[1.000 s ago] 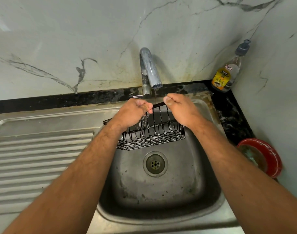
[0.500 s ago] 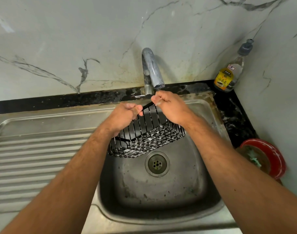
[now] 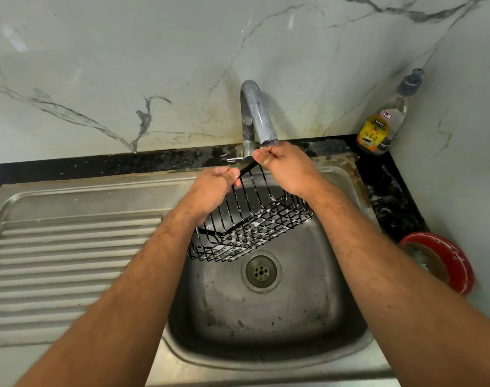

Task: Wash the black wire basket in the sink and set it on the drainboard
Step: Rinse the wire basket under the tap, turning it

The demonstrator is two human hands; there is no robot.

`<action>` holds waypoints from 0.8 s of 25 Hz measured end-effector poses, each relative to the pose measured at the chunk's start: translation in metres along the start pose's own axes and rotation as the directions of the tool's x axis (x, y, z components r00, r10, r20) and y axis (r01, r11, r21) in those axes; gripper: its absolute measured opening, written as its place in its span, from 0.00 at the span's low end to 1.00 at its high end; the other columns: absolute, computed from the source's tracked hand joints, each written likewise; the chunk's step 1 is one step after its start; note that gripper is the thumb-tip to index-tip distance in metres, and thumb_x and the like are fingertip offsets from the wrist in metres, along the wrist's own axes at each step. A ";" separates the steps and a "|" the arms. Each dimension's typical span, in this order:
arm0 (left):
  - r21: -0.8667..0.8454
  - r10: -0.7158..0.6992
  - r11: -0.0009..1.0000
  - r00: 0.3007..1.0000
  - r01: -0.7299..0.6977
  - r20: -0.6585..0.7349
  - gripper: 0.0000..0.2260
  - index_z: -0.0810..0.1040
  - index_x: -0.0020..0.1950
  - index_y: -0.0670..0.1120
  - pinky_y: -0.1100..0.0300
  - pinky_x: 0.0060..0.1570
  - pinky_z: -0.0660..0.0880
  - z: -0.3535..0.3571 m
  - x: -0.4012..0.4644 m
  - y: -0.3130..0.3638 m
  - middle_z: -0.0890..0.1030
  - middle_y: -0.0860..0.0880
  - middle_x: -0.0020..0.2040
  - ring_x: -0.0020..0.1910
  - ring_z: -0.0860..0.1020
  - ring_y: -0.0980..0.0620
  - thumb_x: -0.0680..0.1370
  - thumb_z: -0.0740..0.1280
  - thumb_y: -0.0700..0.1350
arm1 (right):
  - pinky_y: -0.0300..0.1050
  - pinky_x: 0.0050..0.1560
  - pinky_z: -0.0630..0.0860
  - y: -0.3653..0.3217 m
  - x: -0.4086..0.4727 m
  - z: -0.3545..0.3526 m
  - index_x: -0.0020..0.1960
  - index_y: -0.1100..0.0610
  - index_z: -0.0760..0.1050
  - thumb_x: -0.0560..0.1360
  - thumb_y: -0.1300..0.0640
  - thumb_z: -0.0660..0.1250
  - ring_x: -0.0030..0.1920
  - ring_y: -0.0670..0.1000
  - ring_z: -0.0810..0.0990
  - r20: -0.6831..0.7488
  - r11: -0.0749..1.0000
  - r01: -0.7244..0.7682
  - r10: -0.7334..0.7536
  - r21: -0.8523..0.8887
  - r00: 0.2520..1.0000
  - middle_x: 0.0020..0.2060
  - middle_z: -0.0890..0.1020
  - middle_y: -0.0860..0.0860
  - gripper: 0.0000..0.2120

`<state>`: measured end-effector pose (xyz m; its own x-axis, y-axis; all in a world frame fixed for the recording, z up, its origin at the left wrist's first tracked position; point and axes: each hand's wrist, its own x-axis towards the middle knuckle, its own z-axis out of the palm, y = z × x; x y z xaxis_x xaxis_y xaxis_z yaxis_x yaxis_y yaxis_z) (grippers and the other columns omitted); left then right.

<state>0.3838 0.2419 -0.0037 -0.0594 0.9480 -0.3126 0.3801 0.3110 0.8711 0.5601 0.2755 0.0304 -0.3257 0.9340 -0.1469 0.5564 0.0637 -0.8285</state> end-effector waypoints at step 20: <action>0.343 0.008 0.934 0.964 -0.101 0.264 0.15 0.81 0.41 0.48 0.54 0.43 0.79 0.010 0.026 0.026 0.73 0.52 0.30 0.33 0.76 0.53 0.83 0.64 0.54 | 0.43 0.38 0.68 0.047 0.007 -0.018 0.35 0.53 0.77 0.83 0.43 0.57 0.30 0.47 0.76 -0.123 0.877 -0.027 -0.036 -0.480 0.992 0.27 0.78 0.47 0.23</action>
<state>0.4012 0.2738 0.0074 0.1893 0.8991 -0.3947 0.6774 0.1714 0.7154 0.5977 0.2918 0.0006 -0.2493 0.9672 -0.0495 0.8637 0.1989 -0.4631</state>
